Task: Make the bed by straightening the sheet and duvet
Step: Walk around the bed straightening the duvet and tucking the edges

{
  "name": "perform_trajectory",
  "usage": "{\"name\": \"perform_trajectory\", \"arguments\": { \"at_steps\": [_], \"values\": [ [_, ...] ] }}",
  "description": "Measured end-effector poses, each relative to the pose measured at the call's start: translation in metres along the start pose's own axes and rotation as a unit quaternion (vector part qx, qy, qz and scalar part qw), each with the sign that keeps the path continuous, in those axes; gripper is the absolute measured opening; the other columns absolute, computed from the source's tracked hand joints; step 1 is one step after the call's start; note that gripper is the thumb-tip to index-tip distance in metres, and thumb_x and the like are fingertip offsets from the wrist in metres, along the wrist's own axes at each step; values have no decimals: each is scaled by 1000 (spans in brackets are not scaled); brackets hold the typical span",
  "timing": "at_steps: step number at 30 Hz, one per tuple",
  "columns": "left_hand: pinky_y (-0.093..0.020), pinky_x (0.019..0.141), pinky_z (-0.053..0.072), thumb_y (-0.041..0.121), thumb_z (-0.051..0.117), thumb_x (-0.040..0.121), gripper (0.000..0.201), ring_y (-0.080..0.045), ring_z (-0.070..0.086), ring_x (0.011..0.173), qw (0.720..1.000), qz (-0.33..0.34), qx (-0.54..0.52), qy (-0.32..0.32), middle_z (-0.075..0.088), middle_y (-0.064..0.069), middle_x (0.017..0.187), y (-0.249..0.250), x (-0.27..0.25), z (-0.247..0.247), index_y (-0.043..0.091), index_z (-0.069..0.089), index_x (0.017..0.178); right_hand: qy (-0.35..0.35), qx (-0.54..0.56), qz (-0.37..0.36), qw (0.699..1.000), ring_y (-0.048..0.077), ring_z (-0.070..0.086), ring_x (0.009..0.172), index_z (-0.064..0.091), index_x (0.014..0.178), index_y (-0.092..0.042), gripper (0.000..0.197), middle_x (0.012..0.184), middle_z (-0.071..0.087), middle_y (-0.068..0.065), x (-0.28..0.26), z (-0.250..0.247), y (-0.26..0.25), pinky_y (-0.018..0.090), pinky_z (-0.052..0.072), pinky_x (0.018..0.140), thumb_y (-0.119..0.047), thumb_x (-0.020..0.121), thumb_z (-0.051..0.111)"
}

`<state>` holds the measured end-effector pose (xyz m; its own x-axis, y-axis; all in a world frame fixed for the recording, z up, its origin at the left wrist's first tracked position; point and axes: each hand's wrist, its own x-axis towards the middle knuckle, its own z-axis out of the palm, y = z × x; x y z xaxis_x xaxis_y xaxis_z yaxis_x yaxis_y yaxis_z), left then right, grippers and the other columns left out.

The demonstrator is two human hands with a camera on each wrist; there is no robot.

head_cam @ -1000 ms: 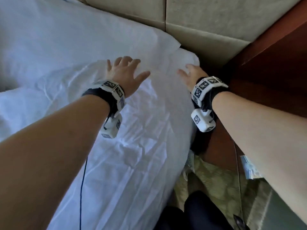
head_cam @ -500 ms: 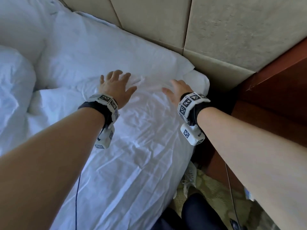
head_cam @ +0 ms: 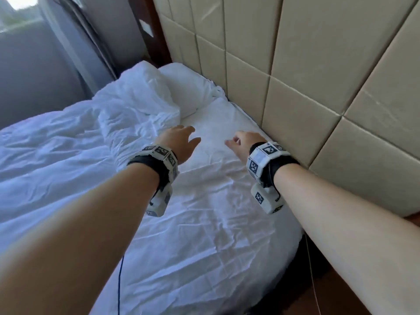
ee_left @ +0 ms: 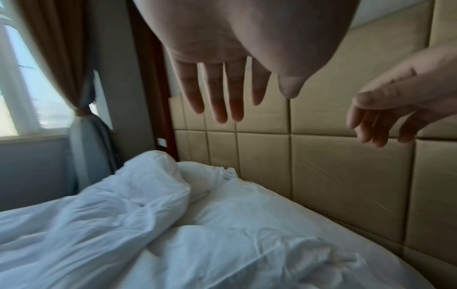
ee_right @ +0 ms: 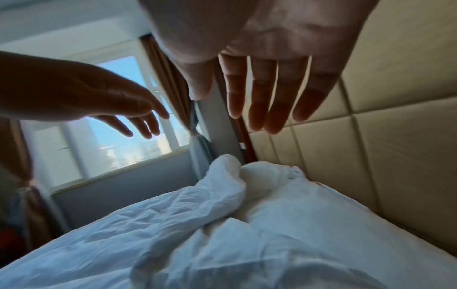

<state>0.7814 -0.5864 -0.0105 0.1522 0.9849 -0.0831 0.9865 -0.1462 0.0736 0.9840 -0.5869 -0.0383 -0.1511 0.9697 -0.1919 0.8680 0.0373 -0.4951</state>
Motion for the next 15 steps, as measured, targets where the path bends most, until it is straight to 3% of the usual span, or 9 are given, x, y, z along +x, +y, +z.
{"name": "perform_trajectory", "arguments": {
  "at_steps": [4, 9, 12, 15],
  "values": [
    [-43, 97, 43, 48, 37, 96, 46, -28, 51, 117, 996, -77, -17, 51, 55, -5, 129, -45, -74, -42, 24, 46, 134, 0, -27, -89, 996, 29, 57, 91, 60, 103, -3, 45, 102, 63, 13, -27, -9, -73, 33, 45, 77, -45, 95, 45],
    [-39, 97, 43, 49, 36, 97, 48, -24, 48, 124, 978, -183, -8, 101, 51, -2, 136, -112, -193, -90, 25, 42, 138, -27, -37, -196, 980, 30, 60, 98, 59, 110, -9, 42, 106, 65, 11, -69, -9, -187, 34, 46, 82, -46, 95, 45],
    [-38, 96, 43, 47, 37, 97, 47, -24, 49, 124, 956, -252, -3, 148, 54, -2, 134, -157, -276, -115, 24, 43, 137, -39, -56, -275, 959, 30, 56, 112, 52, 126, -11, 46, 124, 61, 11, -102, 11, -269, 33, 42, 90, -45, 96, 44],
    [-38, 96, 43, 48, 37, 97, 48, -25, 51, 121, 931, -321, 10, 170, 56, -3, 131, -205, -369, -128, 23, 44, 137, -51, -72, -353, 931, 29, 55, 116, 49, 131, -12, 48, 127, 60, 12, -149, 47, -354, 33, 41, 94, -45, 96, 44]
  ]
}}
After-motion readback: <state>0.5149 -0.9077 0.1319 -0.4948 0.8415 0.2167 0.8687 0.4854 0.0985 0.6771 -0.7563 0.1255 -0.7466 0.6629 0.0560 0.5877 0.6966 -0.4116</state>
